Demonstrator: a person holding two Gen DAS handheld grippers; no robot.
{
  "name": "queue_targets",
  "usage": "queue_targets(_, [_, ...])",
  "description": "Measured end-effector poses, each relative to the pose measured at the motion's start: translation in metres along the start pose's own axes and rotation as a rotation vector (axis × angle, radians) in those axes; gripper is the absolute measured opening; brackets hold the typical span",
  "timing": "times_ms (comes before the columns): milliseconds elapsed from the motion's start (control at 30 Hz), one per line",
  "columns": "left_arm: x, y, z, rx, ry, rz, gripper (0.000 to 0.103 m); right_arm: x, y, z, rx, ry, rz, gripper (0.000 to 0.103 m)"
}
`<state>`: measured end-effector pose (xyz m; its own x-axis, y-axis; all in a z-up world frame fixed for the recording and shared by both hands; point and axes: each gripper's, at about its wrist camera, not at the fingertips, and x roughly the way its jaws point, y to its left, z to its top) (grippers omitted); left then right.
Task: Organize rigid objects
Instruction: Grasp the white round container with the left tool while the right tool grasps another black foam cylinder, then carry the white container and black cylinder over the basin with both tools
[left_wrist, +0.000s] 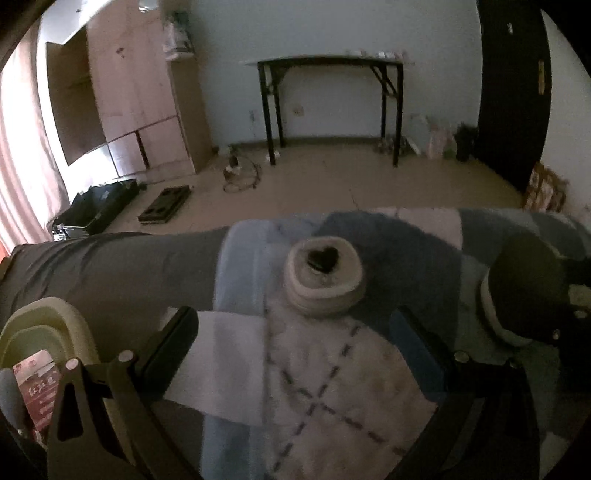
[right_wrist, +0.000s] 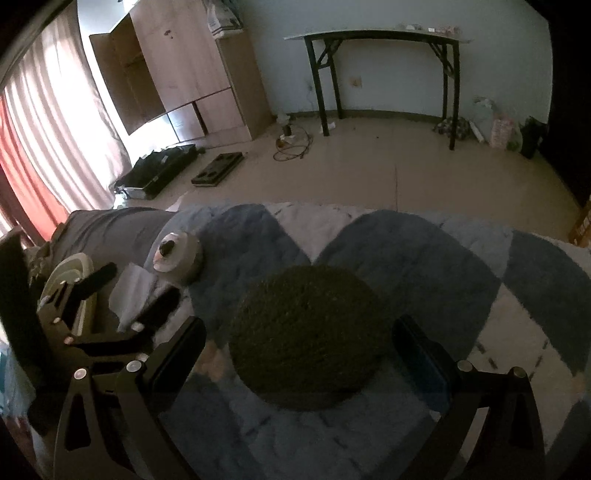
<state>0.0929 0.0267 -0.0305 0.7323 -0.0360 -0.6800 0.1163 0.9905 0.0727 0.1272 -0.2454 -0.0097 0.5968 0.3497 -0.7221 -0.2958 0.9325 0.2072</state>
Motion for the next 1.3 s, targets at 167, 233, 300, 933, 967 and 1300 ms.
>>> queue_targets(167, [0.020,-0.002,0.011,-0.008,0.037,-0.011,0.103,0.004,0.005,-0.001,-0.008,-0.004,-0.052,0.103])
queue_targets(233, [0.023,-0.005,0.017,0.010,0.022,-0.011,0.102,0.008,0.008,-0.001,-0.013,0.002,-0.052,0.102])
queue_targets(300, [0.025,-0.007,0.020,0.030,0.018,-0.005,0.099,0.012,0.010,-0.001,-0.026,0.007,-0.064,0.096])
queue_targets(933, [-0.132,0.107,0.030,-0.116,-0.109,0.063,0.056,-0.049,0.086,0.002,-0.199,-0.201,0.268,0.067])
queue_targets(967, [-0.143,0.124,0.027,-0.137,-0.117,0.078,0.056,-0.048,0.099,0.003,-0.226,-0.197,0.288,0.067])
queue_targets(1300, [-0.154,0.306,-0.066,-0.620,-0.080,0.100,0.056,0.032,0.308,0.018,-0.507,0.012,0.507,0.067])
